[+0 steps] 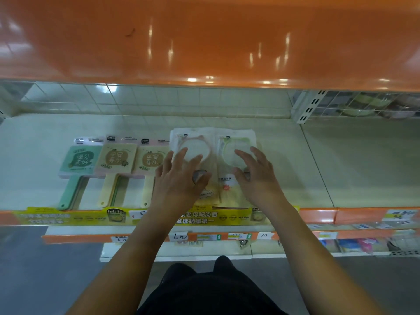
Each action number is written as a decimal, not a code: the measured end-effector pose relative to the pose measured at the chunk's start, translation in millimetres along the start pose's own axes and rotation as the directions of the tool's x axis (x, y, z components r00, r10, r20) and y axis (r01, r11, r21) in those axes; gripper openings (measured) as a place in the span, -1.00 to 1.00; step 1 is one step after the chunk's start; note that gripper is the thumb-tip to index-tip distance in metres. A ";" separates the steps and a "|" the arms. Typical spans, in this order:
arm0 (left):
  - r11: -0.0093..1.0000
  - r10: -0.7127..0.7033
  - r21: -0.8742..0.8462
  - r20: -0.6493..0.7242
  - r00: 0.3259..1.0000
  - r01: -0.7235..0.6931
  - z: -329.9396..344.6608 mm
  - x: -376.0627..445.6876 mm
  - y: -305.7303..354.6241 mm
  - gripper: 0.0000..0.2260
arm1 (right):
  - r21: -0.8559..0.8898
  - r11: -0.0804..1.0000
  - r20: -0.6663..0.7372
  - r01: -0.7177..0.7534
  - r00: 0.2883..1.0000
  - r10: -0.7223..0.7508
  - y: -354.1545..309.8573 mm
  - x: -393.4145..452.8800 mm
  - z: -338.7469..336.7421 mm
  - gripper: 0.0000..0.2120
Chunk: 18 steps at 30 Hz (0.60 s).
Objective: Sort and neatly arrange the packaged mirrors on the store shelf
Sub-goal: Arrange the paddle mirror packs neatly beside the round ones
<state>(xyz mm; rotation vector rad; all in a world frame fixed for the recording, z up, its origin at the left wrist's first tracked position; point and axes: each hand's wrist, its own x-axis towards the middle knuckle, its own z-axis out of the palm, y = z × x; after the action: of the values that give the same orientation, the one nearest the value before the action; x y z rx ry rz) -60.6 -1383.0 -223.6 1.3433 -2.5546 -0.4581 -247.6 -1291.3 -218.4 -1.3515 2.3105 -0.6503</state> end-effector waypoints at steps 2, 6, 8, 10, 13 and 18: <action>0.999 0.008 0.046 0.068 0.998 -0.011 1.2 10.6 2.8 -0.55 | -0.021 1.000 0.018 -0.016 1.000 0.017 -4.7 6.2 2.7 -0.52; 0.992 0.010 0.125 0.156 0.988 -0.030 4.3 15.8 0.5 -0.52 | -0.084 0.996 0.027 -0.031 0.999 0.033 -7.7 10.7 9.7 -0.57; 0.992 -0.002 0.128 0.165 0.986 -0.019 5.7 14.8 -1.3 -0.50 | -0.081 0.996 0.023 -0.029 0.999 0.031 -6.7 11.7 10.7 -0.62; 0.990 -0.008 0.141 0.170 0.985 -0.016 5.8 14.8 -1.6 -0.49 | -0.070 0.997 0.025 -0.033 0.999 0.035 -6.3 12.3 10.6 -0.63; 0.992 -0.010 0.125 0.172 0.985 -0.012 4.6 14.5 -0.5 -0.49 | -0.065 0.997 0.024 -0.039 0.999 0.041 -8.2 11.0 10.3 -0.64; 0.996 0.012 0.087 0.120 0.993 -0.023 -1.1 17.4 -1.2 -0.58 | -0.175 0.982 0.010 -0.072 0.997 0.075 -12.7 11.8 7.4 -0.68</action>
<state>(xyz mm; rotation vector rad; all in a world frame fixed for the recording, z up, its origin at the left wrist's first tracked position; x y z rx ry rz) -69.1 -1398.2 -222.2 1.3601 -2.7109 -0.4404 -240.1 -1308.7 -218.3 -1.3324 2.4390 -0.4206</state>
